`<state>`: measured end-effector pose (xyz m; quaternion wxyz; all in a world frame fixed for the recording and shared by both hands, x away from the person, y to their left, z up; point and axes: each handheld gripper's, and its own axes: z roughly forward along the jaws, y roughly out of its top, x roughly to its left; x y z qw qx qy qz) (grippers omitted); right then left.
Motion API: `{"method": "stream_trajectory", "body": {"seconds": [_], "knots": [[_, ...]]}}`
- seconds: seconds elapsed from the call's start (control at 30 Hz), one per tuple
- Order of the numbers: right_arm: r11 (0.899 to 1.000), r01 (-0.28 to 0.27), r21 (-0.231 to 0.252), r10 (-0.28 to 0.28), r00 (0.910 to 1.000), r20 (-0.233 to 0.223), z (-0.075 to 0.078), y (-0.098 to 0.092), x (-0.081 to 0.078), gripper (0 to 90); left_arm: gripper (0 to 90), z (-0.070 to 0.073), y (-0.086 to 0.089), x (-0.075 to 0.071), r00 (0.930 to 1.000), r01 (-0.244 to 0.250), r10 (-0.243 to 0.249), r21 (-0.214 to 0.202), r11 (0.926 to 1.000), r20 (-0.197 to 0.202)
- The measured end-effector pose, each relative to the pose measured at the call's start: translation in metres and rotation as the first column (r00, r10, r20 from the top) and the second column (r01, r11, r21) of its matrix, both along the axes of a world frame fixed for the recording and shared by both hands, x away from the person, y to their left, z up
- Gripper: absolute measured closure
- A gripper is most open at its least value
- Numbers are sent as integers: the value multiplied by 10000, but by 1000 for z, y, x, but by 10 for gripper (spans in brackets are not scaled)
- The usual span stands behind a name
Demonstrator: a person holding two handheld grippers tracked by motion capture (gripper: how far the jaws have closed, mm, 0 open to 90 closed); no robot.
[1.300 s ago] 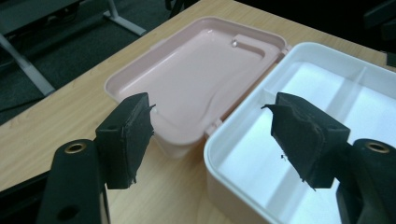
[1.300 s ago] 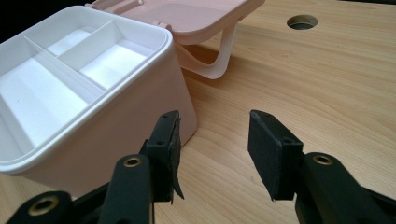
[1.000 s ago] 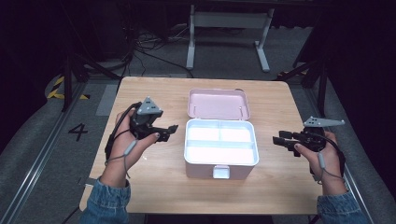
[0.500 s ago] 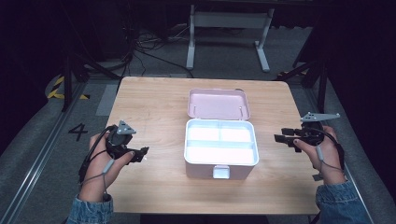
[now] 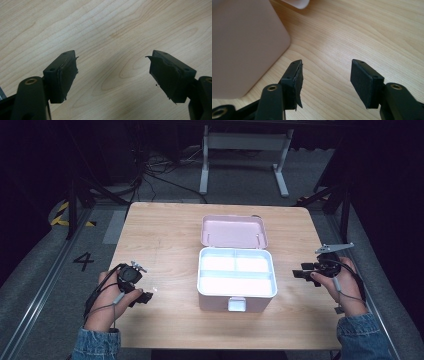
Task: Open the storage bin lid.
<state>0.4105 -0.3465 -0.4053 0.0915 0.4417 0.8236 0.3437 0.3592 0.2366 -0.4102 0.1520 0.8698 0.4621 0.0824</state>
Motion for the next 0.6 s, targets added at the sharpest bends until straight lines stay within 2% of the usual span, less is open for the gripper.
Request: {"method": "stream_trajectory", "body": {"seconds": [0.17, 0.33, 0.47, 0.6], "knots": [[9999, 64, -123, -67, 9997, -245, -7, -2, 2, 432, 217, -6, 1, 2, 9999, -5, 5, -42, 10000, -112], [9998, -20, -208, 9, 9987, -505, -14, -1, 3, 423, 215, -12, -2, 5, 9993, 55, -45, 257, 9997, -375], [9997, -53, -228, 39, 9981, -613, -16, -1, 2, 420, 212, -14, -6, 6, 9982, 244, -231, 226, 9994, -551], [9998, -27, -213, 14, 9981, -615, -17, -1, 2, 417, 207, -15, -8, 7, 9978, 386, -381, 87, 9992, -547]]}}
